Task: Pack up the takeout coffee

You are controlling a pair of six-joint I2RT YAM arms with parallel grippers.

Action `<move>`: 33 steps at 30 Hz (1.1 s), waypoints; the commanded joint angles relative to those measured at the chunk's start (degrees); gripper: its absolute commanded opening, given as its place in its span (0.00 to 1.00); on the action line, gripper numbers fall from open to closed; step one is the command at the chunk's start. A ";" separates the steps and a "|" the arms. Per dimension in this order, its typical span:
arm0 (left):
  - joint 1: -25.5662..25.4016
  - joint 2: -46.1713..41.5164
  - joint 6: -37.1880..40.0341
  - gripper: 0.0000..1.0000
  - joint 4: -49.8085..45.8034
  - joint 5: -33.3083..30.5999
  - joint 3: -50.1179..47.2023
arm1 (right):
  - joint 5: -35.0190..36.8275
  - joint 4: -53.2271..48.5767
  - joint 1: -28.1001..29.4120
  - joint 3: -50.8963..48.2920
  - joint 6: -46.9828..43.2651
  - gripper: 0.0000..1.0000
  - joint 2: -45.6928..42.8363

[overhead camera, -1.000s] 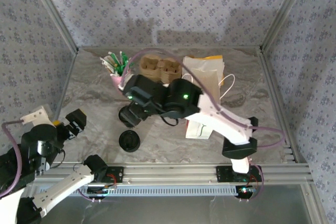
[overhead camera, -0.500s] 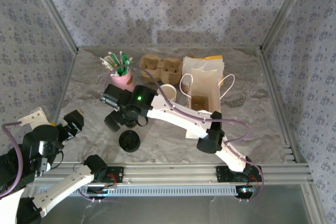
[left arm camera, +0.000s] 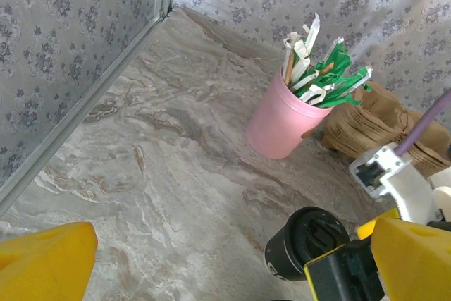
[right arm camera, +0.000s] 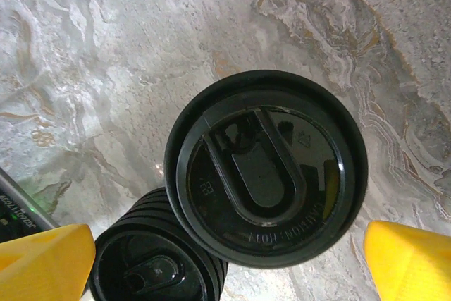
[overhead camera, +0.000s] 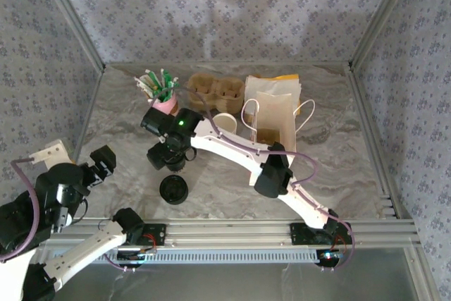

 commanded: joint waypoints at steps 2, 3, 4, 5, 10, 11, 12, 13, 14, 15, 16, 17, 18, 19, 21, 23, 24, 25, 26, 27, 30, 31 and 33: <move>0.11 1.33 1.45 1.00 2.12 0.41 -0.53 | 1.51 -0.58 0.07 2.19 -2.66 1.00 1.91; 0.06 1.50 1.49 1.00 2.28 0.61 -0.69 | 1.67 -0.56 -0.01 2.29 -3.30 1.00 2.10; 0.06 1.59 1.48 1.00 2.38 0.64 -0.76 | 1.48 -0.52 -0.15 2.34 -3.87 1.00 2.28; 0.11 1.63 1.44 1.00 2.43 0.70 -0.82 | 1.48 -0.53 -0.20 2.38 -4.33 1.00 2.38; 0.06 2.03 1.56 1.00 3.00 0.80 -1.07 | 2.30 -0.34 -0.55 2.81 -6.56 1.00 2.73; 0.11 2.12 1.64 1.00 3.16 0.81 -1.11 | 2.39 -0.20 -0.70 2.87 -6.93 1.00 2.73; 0.07 2.22 1.68 1.00 3.26 0.90 -1.15 | 2.38 -0.04 -0.79 2.82 -7.05 1.00 2.73; 0.09 2.35 1.80 1.00 3.43 0.99 -1.24 | 2.46 0.12 -0.89 2.84 -7.19 0.99 2.79; 0.13 2.48 1.80 1.00 3.53 1.06 -1.24 | 2.41 0.17 -1.02 2.91 -7.31 0.98 2.82; 0.06 2.57 1.90 1.00 3.61 1.08 -1.24 | 2.47 0.28 -0.98 2.90 -7.45 0.98 2.90; 0.11 2.66 1.98 1.00 3.67 1.08 -1.16 | 2.40 0.43 -0.99 2.83 -7.50 0.96 2.99; 0.07 2.83 2.06 1.00 3.79 1.12 -1.24 | 2.48 0.51 -1.07 2.88 -7.65 0.95 3.07; 0.06 2.90 2.15 1.00 3.86 1.16 -1.23 | 2.41 0.51 -1.06 2.90 -7.75 0.94 3.17; 0.07 2.98 2.29 1.00 3.88 1.17 -1.19 | 2.26 0.39 -1.07 2.90 -7.80 0.93 3.33; 0.07 3.10 2.37 1.00 3.96 1.14 -1.21 | 2.22 0.26 -1.00 2.91 -7.87 0.91 3.52; 0.06 3.10 2.42 1.00 4.13 1.08 -1.33 | 2.58 0.06 -0.99 2.92 -7.86 0.89 3.78; 0.13 3.18 2.42 1.00 4.21 1.08 -1.35 | 2.67 0.08 -0.89 2.93 -7.85 0.89 3.83; 0.06 3.19 2.50 1.00 4.28 1.16 -1.37 | 2.58 0.02 -0.89 2.90 -7.89 0.88 3.96; 0.08 3.27 2.51 1.00 4.32 1.17 -1.42 | 2.58 0.02 -0.84 2.90 -8.01 0.88 4.11; 0.11 3.32 2.52 1.00 4.32 1.16 -1.43 | 2.59 -0.02 -0.81 2.90 -8.07 0.88 4.24; 0.07 3.45 2.59 1.00 4.49 1.25 -1.40 | 2.83 -0.22 -0.72 2.94 -8.21 0.87 4.52; 0.13 3.45 2.67 1.00 4.50 1.25 -1.41 | 2.86 -0.20 -0.68 2.90 -8.24 0.86 4.54; 0.08 3.54 2.68 1.00 4.58 1.25 -1.51 | 3.01 -0.28 -0.64 2.91 -8.20 0.85 4.60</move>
